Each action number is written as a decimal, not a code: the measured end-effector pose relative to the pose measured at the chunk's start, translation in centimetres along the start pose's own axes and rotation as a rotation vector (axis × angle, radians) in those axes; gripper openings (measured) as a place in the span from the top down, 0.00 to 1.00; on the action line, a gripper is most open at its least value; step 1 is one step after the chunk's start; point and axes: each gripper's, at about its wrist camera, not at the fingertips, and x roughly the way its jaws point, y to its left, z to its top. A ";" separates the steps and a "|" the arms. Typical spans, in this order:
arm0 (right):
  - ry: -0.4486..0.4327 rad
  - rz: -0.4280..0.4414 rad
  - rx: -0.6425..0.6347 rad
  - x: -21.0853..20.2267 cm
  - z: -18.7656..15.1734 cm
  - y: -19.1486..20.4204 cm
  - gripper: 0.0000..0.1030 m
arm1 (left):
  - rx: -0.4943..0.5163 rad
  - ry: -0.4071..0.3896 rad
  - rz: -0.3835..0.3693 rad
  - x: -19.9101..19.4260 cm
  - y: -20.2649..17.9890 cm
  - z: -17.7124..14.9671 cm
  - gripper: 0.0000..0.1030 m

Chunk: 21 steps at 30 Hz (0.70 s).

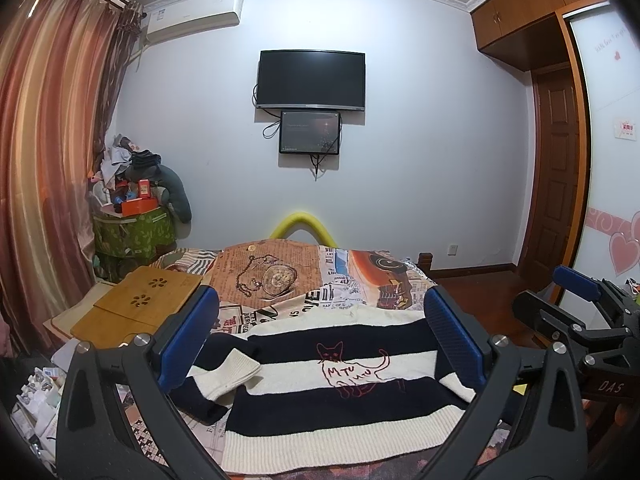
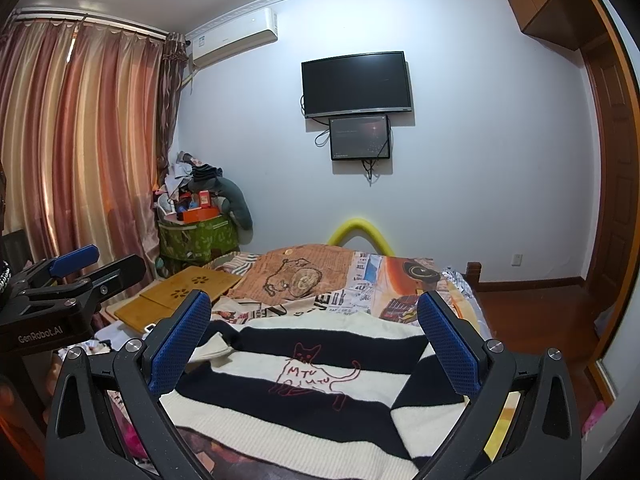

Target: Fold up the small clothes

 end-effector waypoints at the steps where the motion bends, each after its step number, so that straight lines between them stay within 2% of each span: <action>1: 0.000 0.000 0.000 0.0 0.0 0.0 0.01 | 0.001 -0.001 -0.001 -0.1 0.0 0.1 0.00; 21: 0.000 0.000 -0.002 -0.1 0.2 0.1 0.01 | -0.004 0.002 0.005 0.3 0.2 -0.4 0.00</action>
